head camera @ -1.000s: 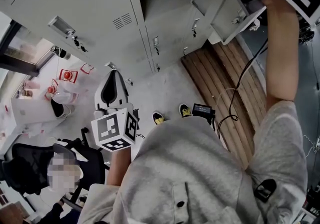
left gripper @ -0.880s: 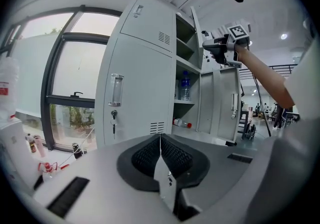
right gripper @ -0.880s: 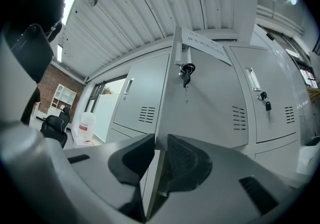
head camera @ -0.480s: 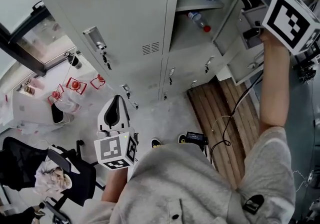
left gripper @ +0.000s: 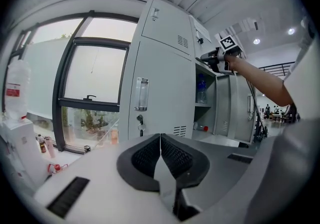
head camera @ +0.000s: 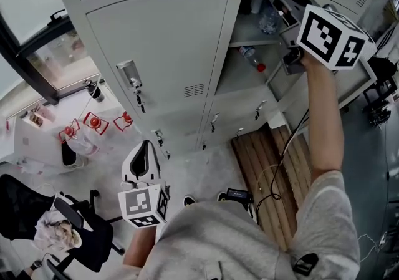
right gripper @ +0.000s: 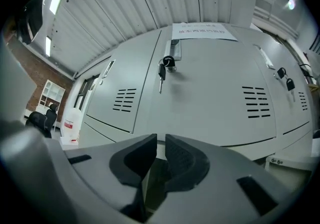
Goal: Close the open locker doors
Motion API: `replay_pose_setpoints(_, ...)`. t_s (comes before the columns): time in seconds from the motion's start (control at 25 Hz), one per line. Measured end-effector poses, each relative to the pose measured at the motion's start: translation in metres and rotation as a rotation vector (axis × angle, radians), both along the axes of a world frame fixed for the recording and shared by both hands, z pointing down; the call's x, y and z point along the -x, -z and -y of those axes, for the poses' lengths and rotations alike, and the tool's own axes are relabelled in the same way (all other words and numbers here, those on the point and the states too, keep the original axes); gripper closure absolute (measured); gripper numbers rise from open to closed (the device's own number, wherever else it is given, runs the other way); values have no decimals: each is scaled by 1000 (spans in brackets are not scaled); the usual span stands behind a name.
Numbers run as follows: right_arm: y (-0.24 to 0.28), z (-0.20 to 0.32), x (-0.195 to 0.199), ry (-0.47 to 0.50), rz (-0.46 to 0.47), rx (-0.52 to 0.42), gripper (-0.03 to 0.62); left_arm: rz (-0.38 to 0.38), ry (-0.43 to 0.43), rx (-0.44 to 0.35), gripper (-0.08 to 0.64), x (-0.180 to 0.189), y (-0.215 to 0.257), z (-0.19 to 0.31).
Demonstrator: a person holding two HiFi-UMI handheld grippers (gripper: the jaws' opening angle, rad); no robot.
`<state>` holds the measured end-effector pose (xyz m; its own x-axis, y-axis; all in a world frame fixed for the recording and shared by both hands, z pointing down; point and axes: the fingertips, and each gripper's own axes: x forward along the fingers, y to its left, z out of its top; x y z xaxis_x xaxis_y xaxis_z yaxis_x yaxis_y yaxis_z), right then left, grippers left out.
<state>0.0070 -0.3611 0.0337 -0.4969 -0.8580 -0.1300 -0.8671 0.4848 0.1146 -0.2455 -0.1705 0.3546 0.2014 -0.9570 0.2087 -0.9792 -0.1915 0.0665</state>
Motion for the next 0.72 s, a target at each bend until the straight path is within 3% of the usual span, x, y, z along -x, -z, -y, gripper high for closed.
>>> replay_pose_setpoints(0.2, 3, 10, 9, -2, 3, -18, 528, 2, 33, -6, 549, 7, 2, 3)
replay_pose_setpoints(0.52, -1, 9, 10, -102, -38, -107, 543, 12, 37, -7, 549, 5, 3, 10)
replay_pose_setpoints(0.72, -47, -29, 15, -118, -28, -133, 543, 13, -1, -24, 549, -10, 8, 10)
